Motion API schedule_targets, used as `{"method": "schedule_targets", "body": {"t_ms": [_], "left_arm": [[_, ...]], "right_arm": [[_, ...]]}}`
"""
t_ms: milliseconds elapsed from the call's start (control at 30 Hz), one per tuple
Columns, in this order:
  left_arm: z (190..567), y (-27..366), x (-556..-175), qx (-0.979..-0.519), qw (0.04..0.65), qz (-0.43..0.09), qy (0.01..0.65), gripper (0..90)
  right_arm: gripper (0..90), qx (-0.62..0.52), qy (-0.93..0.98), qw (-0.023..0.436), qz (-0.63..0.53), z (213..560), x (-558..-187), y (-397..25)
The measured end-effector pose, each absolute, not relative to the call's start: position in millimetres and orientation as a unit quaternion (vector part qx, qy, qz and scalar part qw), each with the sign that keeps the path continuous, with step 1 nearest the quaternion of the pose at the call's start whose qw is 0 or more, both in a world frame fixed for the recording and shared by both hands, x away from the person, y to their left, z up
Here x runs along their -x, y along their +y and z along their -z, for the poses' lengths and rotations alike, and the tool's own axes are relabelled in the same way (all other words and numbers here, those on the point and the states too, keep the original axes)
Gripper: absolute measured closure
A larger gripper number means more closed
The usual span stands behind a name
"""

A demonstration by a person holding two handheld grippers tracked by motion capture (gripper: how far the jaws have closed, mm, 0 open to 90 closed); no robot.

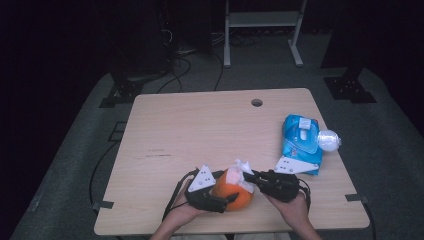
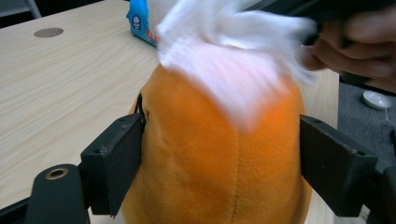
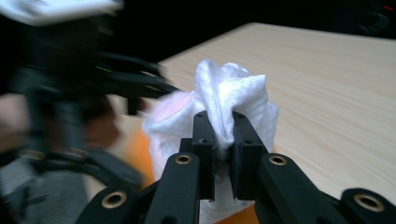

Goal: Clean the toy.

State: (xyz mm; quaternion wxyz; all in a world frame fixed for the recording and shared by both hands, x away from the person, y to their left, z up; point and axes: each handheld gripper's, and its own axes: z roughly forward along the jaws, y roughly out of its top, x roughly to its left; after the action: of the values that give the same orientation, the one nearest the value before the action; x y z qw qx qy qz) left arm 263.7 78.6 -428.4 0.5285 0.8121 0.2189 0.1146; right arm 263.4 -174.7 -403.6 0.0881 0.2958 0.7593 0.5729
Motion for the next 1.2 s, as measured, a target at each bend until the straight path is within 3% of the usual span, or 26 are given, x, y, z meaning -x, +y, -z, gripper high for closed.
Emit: {"method": "schedule_targets", "body": {"t_ms": [133, 333, 567, 767, 933, 1033, 1200], "left_arm": [[428, 75, -258, -0.822, 0.52, -0.12, 0.198, 26.7], [429, 70, -254, -0.827, 0.52, -0.124, 0.174, 26.9], [429, 66, -248, -0.837, 0.511, -0.136, 0.144, 26.9], [433, 61, -248, -0.831, 0.517, -0.141, 0.147, 16.0], [428, 64, -244, -0.833, 0.509, -0.162, 0.145, 32.1], [426, 70, -249, -0.825, 0.517, -0.159, 0.164, 34.4], [426, 82, -259, -0.808, 0.535, -0.136, 0.206, 35.6]], "right_arm": [[81.2, -0.265, 0.772, 0.098, -0.569, 398, -259, -161], [81.3, -0.315, 0.76, 0.097, -0.56, 403, -271, -177], [81.3, -0.28, 0.783, 0.103, -0.546, 396, -265, -165], [81.2, -0.305, 0.778, 0.09, -0.543, 398, -268, -172], [81.2, -0.288, 0.783, 0.094, -0.543, 395, -267, -166], [81.3, -0.326, 0.769, 0.095, -0.541, 406, -279, -183], [81.7, -0.353, 0.749, 0.059, -0.558, 415, -282, -196]]}}
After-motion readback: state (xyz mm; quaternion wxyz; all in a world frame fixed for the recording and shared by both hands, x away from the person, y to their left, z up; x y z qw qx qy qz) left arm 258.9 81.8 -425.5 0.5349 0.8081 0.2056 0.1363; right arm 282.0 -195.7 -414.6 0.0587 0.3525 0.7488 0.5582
